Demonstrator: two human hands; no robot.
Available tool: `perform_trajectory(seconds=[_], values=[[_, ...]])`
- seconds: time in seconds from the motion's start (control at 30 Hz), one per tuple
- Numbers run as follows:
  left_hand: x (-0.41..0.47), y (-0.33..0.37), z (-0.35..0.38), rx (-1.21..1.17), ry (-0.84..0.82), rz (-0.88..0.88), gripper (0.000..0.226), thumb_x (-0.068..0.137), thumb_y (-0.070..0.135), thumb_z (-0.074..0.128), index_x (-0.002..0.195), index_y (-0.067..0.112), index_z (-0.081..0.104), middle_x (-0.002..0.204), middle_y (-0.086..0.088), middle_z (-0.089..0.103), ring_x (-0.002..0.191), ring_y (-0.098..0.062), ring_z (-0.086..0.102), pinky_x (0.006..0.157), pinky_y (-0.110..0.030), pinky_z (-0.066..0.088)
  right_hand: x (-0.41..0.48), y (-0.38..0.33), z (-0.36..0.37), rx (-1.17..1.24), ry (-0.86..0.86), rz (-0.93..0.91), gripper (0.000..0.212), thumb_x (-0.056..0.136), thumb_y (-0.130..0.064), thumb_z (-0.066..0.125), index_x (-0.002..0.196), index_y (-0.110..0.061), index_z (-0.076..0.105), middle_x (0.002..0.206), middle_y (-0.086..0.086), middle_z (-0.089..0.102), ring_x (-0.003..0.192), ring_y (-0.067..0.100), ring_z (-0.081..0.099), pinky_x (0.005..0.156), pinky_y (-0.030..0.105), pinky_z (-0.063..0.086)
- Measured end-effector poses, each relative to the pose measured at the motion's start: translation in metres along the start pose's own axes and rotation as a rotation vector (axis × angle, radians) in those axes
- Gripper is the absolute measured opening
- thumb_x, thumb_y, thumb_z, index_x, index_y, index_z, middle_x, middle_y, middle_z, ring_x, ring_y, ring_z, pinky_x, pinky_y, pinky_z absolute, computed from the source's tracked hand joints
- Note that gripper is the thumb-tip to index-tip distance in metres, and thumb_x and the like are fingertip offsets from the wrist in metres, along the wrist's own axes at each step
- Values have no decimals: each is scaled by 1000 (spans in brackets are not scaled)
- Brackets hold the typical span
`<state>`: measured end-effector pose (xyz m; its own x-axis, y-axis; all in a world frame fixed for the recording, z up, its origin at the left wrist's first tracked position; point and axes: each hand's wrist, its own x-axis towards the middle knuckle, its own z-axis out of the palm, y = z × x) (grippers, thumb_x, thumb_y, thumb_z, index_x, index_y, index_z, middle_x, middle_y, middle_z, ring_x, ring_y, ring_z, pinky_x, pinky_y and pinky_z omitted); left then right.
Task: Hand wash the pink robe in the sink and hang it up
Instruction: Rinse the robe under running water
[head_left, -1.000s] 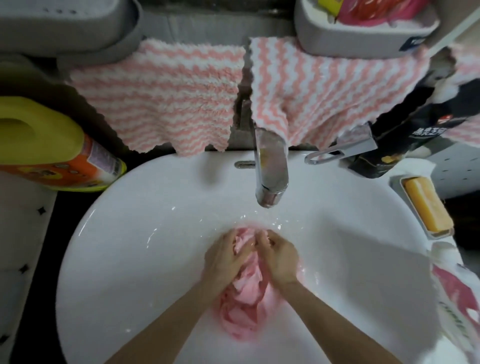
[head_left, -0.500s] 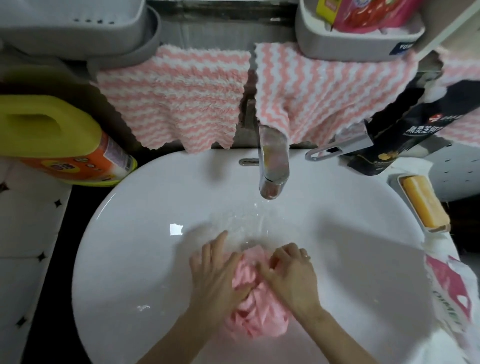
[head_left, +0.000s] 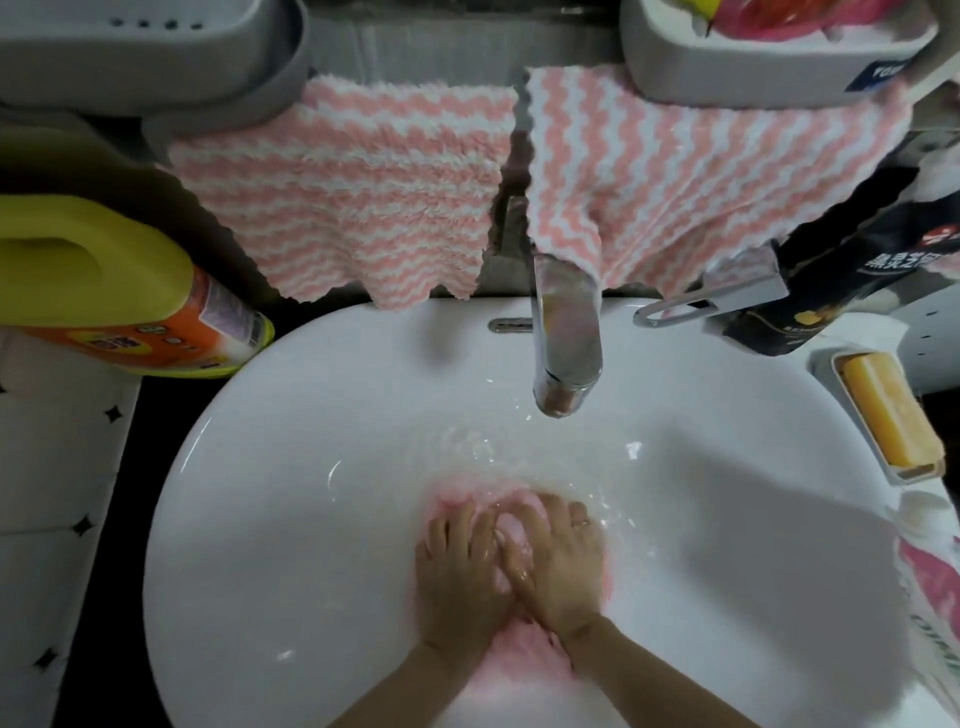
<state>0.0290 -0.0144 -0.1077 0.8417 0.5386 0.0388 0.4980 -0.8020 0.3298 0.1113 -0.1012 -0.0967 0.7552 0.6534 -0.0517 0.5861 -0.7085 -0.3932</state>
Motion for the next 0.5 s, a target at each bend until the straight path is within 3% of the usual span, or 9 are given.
perform_trajectory(seconds=[0.23, 0.37, 0.43, 0.5], values=[[25, -7, 14, 20, 165, 101, 9, 85, 22, 48, 88, 17, 55, 81, -5, 61, 70, -25, 51, 58, -35, 41, 19, 8, 17, -5, 89, 14, 24, 85, -42, 43, 89, -24, 58, 84, 5, 61, 70, 27, 59, 59, 35, 53], [44, -10, 17, -14, 230, 172, 20, 94, 25, 45, 76, 18, 50, 70, -4, 55, 68, -23, 50, 57, -33, 44, 32, 6, 14, -26, 145, 69, 31, 83, -41, 41, 78, -23, 65, 74, 2, 62, 62, 23, 60, 58, 27, 50], [54, -13, 16, -66, 227, 110, 24, 93, 31, 50, 72, 19, 54, 67, -1, 57, 64, -20, 54, 50, -31, 44, 41, 4, 11, -20, 135, 118, 32, 84, -38, 39, 72, -23, 65, 67, 0, 61, 58, 22, 59, 55, 27, 49], [62, -17, 14, -100, 119, 125, 18, 85, 33, 60, 73, 20, 57, 65, 1, 59, 59, -18, 58, 50, -29, 42, 49, -1, 6, -1, 74, 156, 36, 86, -35, 36, 69, -20, 64, 62, 1, 61, 55, 23, 60, 54, 29, 50]])
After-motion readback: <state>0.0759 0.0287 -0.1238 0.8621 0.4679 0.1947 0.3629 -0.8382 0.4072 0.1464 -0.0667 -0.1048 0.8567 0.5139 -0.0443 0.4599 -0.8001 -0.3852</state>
